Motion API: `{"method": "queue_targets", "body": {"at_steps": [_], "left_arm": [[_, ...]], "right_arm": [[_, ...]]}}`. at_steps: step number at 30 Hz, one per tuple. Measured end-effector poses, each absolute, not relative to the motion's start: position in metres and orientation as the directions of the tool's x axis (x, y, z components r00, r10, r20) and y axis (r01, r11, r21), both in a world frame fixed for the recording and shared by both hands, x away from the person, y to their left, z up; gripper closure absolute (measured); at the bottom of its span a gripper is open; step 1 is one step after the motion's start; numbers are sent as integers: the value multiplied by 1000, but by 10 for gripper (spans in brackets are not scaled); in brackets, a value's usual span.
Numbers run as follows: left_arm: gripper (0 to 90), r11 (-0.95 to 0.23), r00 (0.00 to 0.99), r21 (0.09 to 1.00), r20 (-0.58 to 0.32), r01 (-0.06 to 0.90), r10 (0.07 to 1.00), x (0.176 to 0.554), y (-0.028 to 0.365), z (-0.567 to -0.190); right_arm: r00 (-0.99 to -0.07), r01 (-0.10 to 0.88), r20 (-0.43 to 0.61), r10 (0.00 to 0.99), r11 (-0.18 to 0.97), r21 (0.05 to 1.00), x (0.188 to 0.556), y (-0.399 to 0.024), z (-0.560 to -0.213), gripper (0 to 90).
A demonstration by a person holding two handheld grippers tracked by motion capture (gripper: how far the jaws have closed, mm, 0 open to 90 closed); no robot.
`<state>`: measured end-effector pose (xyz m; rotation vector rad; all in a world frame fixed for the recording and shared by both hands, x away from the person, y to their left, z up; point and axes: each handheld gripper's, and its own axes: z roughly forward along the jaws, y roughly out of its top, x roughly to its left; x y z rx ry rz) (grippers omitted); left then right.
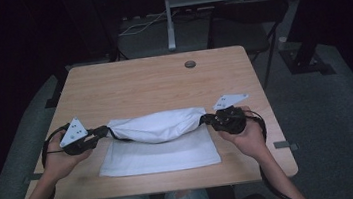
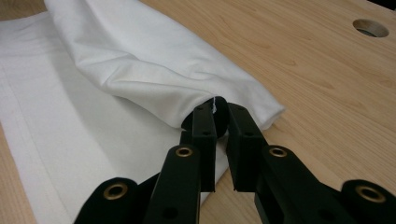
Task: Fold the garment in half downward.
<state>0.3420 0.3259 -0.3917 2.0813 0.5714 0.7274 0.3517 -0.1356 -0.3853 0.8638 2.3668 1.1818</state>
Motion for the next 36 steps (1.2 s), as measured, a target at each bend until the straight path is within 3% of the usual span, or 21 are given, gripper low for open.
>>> {"method": "queue_targets", "body": {"at_steps": [36], "left_arm": [[831,-552,752,828,300,101,587,314,330,-395]], "right_arm": [[-778,338,-41,627,474,813,322,-139,-389,838]]}}
